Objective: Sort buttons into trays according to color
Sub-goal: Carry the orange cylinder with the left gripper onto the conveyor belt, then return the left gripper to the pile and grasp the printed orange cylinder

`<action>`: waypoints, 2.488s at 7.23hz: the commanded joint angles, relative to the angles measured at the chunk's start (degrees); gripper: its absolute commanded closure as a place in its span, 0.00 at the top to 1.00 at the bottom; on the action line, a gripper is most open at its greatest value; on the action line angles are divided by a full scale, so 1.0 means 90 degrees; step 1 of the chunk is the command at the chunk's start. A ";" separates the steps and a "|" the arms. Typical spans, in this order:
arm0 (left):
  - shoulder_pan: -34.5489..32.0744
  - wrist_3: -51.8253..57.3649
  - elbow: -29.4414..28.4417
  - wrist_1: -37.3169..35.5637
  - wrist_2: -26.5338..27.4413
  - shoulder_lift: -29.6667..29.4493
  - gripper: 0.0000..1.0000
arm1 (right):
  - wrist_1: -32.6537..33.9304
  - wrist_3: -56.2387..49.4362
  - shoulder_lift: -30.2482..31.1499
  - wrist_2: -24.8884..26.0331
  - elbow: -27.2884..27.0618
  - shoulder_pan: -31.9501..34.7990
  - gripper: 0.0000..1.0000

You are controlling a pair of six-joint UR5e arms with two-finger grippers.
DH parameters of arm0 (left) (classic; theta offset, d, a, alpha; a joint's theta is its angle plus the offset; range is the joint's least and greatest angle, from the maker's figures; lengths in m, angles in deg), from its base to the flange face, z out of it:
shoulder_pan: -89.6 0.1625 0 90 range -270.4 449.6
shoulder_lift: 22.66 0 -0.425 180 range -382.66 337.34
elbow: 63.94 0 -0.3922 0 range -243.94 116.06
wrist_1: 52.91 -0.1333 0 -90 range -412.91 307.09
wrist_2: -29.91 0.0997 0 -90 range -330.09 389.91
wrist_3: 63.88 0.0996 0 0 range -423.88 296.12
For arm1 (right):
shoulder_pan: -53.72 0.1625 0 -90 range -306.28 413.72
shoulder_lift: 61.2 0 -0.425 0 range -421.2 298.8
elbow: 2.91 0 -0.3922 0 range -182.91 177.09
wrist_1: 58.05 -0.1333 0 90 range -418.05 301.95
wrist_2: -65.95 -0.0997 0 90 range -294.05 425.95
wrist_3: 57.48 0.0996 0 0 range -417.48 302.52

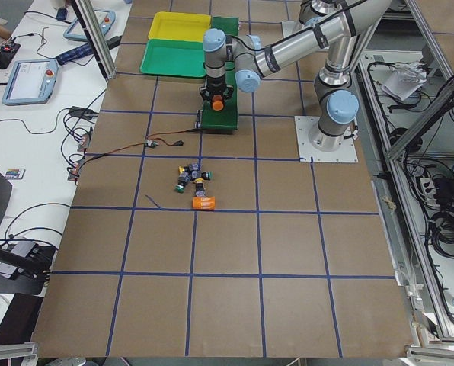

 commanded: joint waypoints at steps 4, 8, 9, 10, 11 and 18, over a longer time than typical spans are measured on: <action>0.0411 -0.0072 -0.0068 0.0034 -0.0029 0.0332 1.00 | -0.0013 -0.0026 0.0007 0.0000 -0.0015 -0.0034 1.00; 0.2867 -0.0005 -0.0156 -0.0074 -0.0223 0.0179 0.99 | -0.0004 -0.0027 0.0007 0.0262 -0.0025 -0.0191 1.00; 0.3600 0.0238 -0.0214 -0.0132 -0.0234 0.0128 0.99 | 0.0045 -0.0027 0.0007 0.0283 -0.0015 -0.0239 1.00; 0.4303 0.0124 -0.0312 -0.0451 -0.0331 -0.0008 0.99 | 0.0045 -0.0027 0.0007 0.0283 -0.0015 -0.0268 1.00; 0.4552 -0.0844 -0.0390 -0.0870 -0.0786 -0.0299 0.99 | 0.0045 -0.0036 0.0007 0.0283 -0.0015 -0.0317 1.00; 0.4964 -0.3344 -0.1104 -0.1488 -0.0732 -0.2078 0.92 | -0.0023 -0.0017 0.0036 0.0273 -0.0015 -0.0395 1.00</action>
